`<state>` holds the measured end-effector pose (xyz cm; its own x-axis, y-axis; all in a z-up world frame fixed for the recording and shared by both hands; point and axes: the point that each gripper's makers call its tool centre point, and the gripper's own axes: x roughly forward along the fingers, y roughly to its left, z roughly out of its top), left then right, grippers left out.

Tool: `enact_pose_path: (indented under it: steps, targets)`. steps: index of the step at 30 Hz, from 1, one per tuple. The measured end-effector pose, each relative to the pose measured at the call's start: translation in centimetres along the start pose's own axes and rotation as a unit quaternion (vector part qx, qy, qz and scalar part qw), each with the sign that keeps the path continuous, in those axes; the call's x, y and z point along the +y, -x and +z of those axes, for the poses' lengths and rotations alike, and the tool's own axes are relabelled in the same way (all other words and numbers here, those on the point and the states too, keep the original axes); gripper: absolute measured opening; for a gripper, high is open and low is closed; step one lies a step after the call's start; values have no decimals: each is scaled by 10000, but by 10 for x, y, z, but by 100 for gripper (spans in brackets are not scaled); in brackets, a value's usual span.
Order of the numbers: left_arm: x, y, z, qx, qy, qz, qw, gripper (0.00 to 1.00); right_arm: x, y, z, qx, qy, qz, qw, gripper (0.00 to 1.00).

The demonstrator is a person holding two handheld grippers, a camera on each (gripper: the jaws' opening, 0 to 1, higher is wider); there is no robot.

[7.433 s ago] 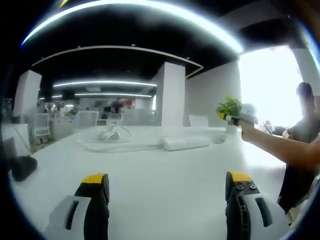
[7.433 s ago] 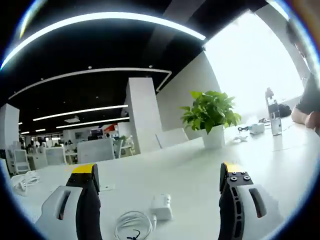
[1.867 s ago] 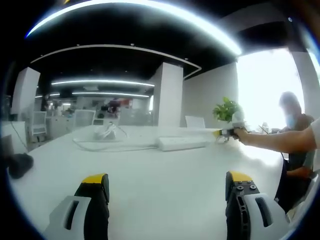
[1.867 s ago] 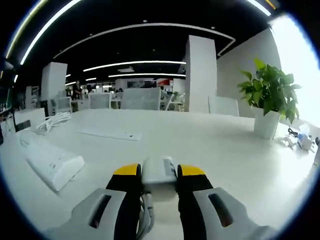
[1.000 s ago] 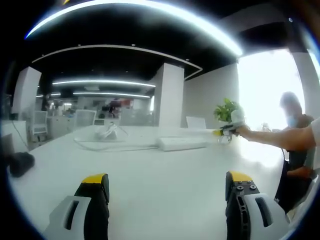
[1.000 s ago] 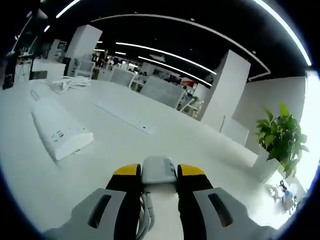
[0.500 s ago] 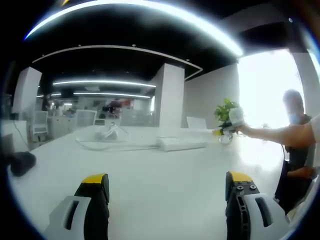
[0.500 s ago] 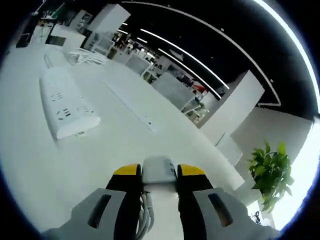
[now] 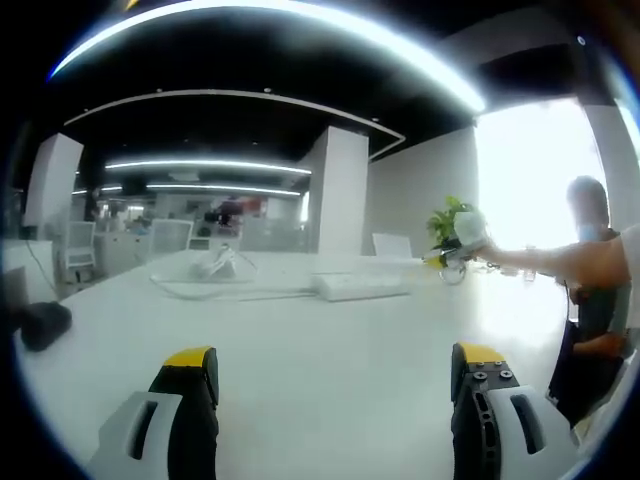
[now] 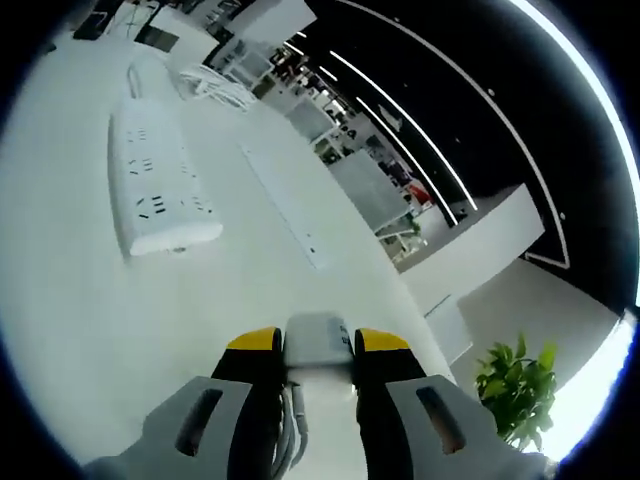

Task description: Straighten the power strip on the desk, plug the charger into it

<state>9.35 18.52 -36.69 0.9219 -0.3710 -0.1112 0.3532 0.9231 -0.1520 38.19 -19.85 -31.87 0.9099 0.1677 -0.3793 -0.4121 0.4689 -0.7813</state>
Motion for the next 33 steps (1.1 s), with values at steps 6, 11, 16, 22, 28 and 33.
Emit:
enact_pose_path:
  steps: [6, 11, 16, 22, 28, 33]
  targets:
    - [1, 0, 1, -17, 2, 11, 10000, 99, 1, 2, 8, 50, 325, 328, 9989, 26]
    - [0, 0, 2, -20, 2, 12, 10000, 99, 0, 7, 18, 37, 548, 527, 9971, 26]
    - [-2, 0, 4, -40, -12, -12, 10000, 99, 5, 11, 24, 102, 874, 866, 9923, 26]
    - [-1, 1, 4, -38, -3, -4, 10000, 99, 6, 18, 38, 97, 1079, 1059, 9885, 26]
    - [-1, 2, 4, -44, -4, 2, 10000, 99, 13, 23, 56, 21, 1191, 1279, 9846, 26]
    - [0, 3, 4, -42, -8, 22, 10000, 99, 18, 24, 68, -17, 1280, 1429, 9814, 26]
